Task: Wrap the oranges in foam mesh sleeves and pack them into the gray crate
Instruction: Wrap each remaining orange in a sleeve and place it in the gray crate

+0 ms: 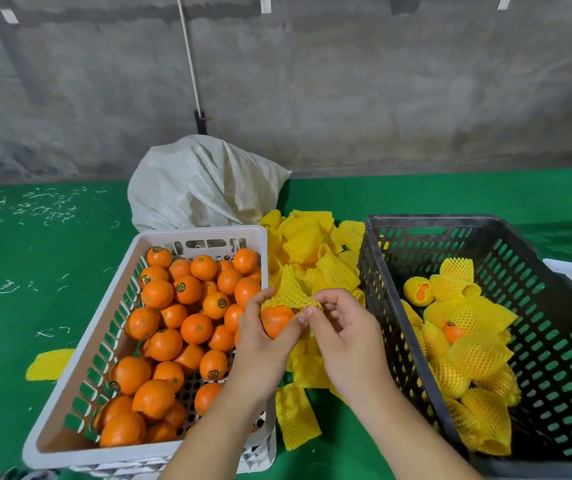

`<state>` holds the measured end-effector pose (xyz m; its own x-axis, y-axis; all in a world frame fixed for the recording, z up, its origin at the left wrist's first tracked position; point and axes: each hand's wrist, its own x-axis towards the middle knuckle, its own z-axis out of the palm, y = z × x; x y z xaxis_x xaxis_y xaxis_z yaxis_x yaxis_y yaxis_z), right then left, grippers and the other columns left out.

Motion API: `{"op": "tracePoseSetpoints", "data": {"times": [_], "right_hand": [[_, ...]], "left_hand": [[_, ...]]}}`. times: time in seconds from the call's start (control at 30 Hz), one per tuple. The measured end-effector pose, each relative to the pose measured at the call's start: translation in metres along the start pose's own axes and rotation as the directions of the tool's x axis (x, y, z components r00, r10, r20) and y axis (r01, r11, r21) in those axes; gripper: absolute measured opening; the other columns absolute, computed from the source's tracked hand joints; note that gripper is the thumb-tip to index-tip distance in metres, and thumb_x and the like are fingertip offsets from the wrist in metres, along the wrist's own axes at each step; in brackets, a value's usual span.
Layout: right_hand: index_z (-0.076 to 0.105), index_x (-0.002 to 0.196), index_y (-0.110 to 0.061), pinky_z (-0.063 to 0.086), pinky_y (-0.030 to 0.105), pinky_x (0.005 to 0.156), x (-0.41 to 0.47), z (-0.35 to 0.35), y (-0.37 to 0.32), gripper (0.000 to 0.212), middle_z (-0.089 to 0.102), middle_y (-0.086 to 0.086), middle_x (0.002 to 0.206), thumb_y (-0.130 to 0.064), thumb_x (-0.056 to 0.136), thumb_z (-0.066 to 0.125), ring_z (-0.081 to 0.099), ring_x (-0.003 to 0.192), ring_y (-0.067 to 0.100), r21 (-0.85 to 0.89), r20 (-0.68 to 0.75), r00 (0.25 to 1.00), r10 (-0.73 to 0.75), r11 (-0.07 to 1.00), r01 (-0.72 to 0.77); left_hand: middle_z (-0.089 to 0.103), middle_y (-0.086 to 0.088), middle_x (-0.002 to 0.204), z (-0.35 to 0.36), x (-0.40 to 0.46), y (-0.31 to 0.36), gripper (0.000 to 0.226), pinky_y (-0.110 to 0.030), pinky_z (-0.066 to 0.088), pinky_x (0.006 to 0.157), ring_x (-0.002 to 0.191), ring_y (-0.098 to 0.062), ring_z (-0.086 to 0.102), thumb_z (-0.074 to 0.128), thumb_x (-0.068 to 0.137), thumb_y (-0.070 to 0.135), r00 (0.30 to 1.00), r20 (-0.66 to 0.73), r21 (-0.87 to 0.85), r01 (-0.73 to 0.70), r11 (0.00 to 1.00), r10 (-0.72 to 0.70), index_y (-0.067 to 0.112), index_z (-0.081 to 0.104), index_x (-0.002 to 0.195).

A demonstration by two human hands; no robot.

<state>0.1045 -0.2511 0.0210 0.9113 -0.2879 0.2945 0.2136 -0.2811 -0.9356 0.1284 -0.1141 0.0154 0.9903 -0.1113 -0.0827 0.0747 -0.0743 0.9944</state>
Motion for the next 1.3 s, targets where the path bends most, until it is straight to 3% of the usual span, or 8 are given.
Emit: {"op": "tracePoseSetpoints", "data": {"times": [0.2, 0.4, 0.57, 0.7, 0.8, 1.03, 1.17, 1.3], "right_hand": [[0.070, 0.112, -0.029, 0.056, 0.030, 0.083, 0.005, -0.006, 0.002, 0.021, 0.063, -0.017, 0.104, -0.020, 0.094, 0.065, 0.065, 0.098, 0.009, -0.126, 0.004, 0.998, -0.067, 0.990, 0.067], [0.071, 0.112, -0.023, 0.046, 0.013, 0.074, 0.003, -0.012, 0.000, 0.018, 0.055, -0.019, 0.102, -0.024, 0.096, 0.064, 0.058, 0.091, 0.002, -0.296, 0.075, 0.981, -0.179, 0.935, 0.193], [0.068, 0.118, -0.019, 0.053, 0.026, 0.075, -0.007, -0.003, -0.001, 0.022, 0.051, -0.012, 0.107, -0.018, 0.096, 0.066, 0.057, 0.092, 0.008, -0.289, 0.104, 0.960, -0.258, 0.916, 0.278], [0.063, 0.129, -0.023, 0.055, 0.033, 0.081, -0.010, -0.001, 0.000, 0.034, 0.049, -0.013, 0.112, -0.012, 0.097, 0.063, 0.057, 0.104, 0.010, -0.247, 0.092, 0.979, -0.183, 0.948, 0.201], [0.066, 0.126, -0.021, 0.055, 0.029, 0.086, -0.011, -0.003, -0.001, 0.033, 0.053, -0.010, 0.114, -0.007, 0.097, 0.063, 0.057, 0.109, 0.007, -0.240, 0.031, 0.982, -0.185, 0.953, 0.187], [0.070, 0.117, -0.020, 0.050, 0.015, 0.077, -0.022, 0.002, -0.007, 0.029, 0.049, -0.018, 0.110, -0.008, 0.092, 0.063, 0.056, 0.100, 0.001, -0.296, 0.120, 0.941, -0.317, 0.893, 0.339], [0.061, 0.119, -0.036, 0.051, 0.018, 0.081, -0.018, 0.000, -0.019, 0.032, 0.059, -0.011, 0.116, -0.041, 0.087, 0.066, 0.062, 0.101, 0.006, 0.000, 0.084, 0.994, 0.075, 0.997, -0.076], [0.057, 0.134, -0.043, 0.052, 0.029, 0.100, -0.012, 0.009, -0.025, 0.050, 0.066, -0.017, 0.130, -0.050, 0.086, 0.070, 0.062, 0.121, 0.002, 0.300, 0.290, 0.912, 0.289, 0.878, -0.374]], "left_hand": [[0.069, -0.013, 0.131, 0.004, -0.003, -0.011, 0.075, -0.041, 0.054, 0.104, 0.120, -0.023, 0.067, 0.077, 0.076, 0.017, 0.960, 0.271, -0.366, 0.174, 0.914, -0.074, 0.037, 0.049, 0.143], [0.077, 0.000, 0.111, 0.005, -0.003, -0.010, 0.061, -0.024, 0.061, 0.076, 0.103, -0.017, 0.075, 0.090, 0.080, 0.032, 0.994, 0.043, -0.284, 0.106, 0.953, -0.098, 0.030, 0.056, 0.131], [0.060, 0.001, 0.088, 0.005, 0.002, -0.007, 0.050, -0.018, 0.053, 0.061, 0.069, -0.001, 0.061, 0.084, 0.083, 0.018, 0.987, -0.133, -0.175, 0.062, 0.983, -0.086, 0.020, 0.046, 0.114], [0.074, -0.008, 0.118, 0.002, -0.003, -0.007, 0.072, -0.038, 0.058, 0.096, 0.111, -0.021, 0.073, 0.086, 0.071, 0.039, 0.988, 0.091, -0.386, 0.150, 0.910, -0.125, 0.034, 0.048, 0.132], [0.072, -0.008, 0.129, -0.004, -0.008, -0.005, 0.065, -0.041, 0.057, 0.103, 0.122, -0.026, 0.069, 0.083, 0.083, 0.028, 0.971, 0.239, -0.386, 0.114, 0.915, -0.021, 0.030, 0.055, 0.142], [0.073, -0.008, 0.112, 0.007, 0.001, -0.009, 0.054, -0.027, 0.061, 0.077, 0.098, -0.015, 0.075, 0.074, 0.089, -0.005, 0.992, -0.124, -0.275, -0.034, 0.961, 0.000, 0.024, 0.052, 0.129], [0.055, -0.015, 0.132, 0.008, 0.003, -0.009, 0.069, -0.048, 0.057, 0.094, 0.118, -0.028, 0.062, 0.080, 0.075, 0.022, 0.971, -0.213, -0.164, -0.144, 0.976, 0.108, 0.030, 0.041, 0.131], [0.032, 0.006, 0.136, 0.016, -0.006, -0.011, 0.070, 0.000, 0.034, 0.100, 0.130, 0.020, 0.031, 0.071, 0.091, 0.033, 0.928, -0.058, 0.146, -0.357, 0.923, 0.368, 0.038, 0.031, 0.147]]}}
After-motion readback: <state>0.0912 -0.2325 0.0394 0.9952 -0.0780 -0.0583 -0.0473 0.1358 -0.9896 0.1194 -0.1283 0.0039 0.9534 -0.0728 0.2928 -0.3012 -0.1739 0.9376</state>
